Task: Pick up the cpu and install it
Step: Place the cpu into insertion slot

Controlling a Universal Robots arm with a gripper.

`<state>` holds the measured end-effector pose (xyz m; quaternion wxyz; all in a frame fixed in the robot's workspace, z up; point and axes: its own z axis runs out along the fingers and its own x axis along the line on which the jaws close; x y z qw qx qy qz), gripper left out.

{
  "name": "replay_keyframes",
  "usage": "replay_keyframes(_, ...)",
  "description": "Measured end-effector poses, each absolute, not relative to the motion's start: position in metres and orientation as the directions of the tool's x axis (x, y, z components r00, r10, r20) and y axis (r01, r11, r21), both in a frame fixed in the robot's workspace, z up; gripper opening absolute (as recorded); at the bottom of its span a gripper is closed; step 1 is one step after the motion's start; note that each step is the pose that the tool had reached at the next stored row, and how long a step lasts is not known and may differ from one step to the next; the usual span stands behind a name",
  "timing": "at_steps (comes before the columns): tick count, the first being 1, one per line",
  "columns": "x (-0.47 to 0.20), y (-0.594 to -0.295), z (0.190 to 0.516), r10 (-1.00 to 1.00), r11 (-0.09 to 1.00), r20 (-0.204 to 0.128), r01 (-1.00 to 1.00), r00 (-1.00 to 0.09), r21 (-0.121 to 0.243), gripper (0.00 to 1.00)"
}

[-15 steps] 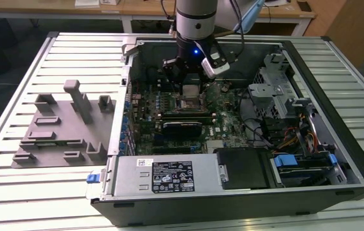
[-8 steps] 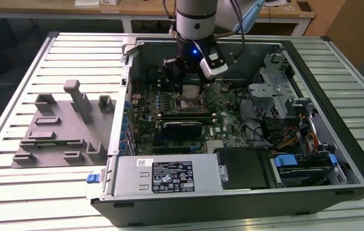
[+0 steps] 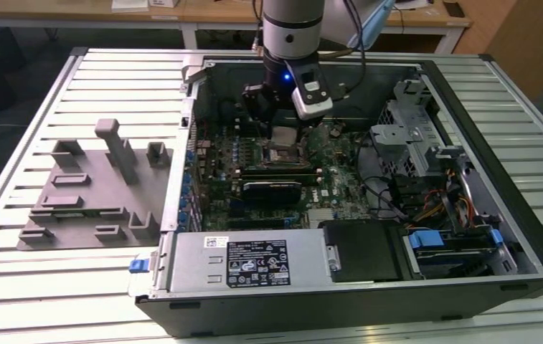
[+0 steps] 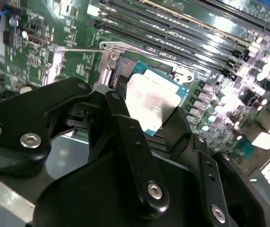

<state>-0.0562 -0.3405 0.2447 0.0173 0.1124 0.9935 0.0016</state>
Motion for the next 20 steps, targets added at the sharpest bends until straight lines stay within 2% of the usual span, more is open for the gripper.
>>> replay_keyframes(20,-0.0562,-0.3405,0.2441,0.555,0.832,-0.034,0.555,-0.831,0.007,0.54)
